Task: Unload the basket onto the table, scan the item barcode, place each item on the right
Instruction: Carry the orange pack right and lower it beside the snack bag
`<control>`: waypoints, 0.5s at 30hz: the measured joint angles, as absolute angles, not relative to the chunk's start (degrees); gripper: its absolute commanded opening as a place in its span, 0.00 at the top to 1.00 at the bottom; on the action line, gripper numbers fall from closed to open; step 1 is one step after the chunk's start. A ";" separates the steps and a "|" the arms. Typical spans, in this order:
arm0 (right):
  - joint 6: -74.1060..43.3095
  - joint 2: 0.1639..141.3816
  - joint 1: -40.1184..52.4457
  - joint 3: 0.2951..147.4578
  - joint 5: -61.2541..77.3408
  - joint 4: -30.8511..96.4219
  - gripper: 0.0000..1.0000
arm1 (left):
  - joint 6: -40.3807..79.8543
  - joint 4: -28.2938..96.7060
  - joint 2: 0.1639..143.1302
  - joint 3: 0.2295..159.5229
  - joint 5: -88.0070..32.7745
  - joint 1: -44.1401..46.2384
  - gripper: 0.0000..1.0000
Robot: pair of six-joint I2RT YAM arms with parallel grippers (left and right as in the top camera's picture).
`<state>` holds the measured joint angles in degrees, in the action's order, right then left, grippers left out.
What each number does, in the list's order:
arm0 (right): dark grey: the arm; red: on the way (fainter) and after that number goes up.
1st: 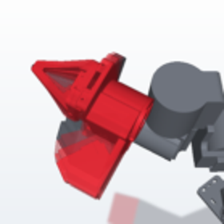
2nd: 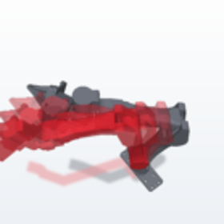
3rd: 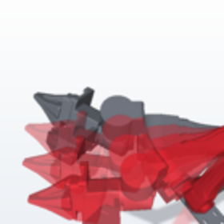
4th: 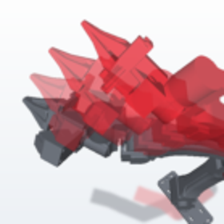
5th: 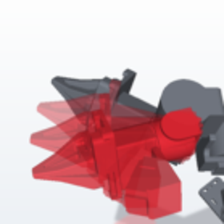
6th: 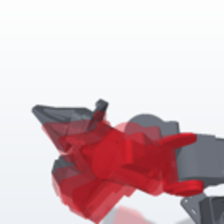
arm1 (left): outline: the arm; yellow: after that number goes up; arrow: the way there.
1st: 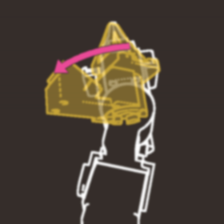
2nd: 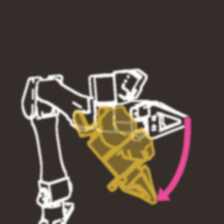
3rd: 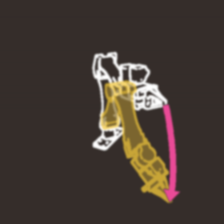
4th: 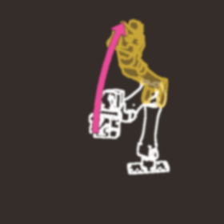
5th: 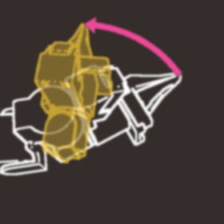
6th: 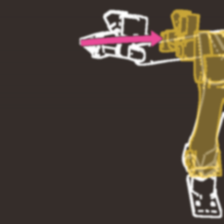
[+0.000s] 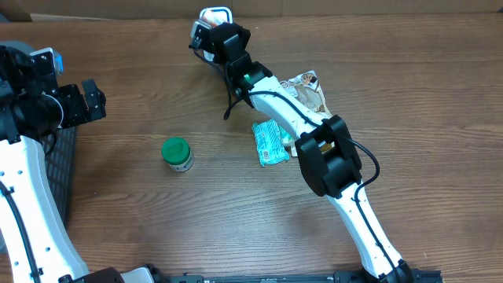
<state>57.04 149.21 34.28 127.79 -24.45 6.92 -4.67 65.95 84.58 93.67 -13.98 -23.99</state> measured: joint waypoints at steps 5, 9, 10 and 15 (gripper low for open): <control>57.98 149.23 34.26 127.79 -22.63 8.14 0.96 | -4.67 65.95 84.58 93.67 -13.98 -23.99 0.00; 61.43 149.23 34.26 127.79 -23.09 7.16 0.96 | -4.67 65.95 84.58 93.67 -13.98 -23.99 0.00; 62.02 149.23 34.26 127.79 -23.44 6.85 0.96 | -4.69 65.95 84.55 93.67 -13.98 -23.99 0.00; 65.80 149.23 34.22 127.79 -26.96 6.42 0.96 | -4.67 65.95 84.55 93.67 -13.98 -23.99 0.01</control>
<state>65.80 149.23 34.22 127.79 -26.96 6.42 -4.67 65.95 84.55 93.67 -13.98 -23.99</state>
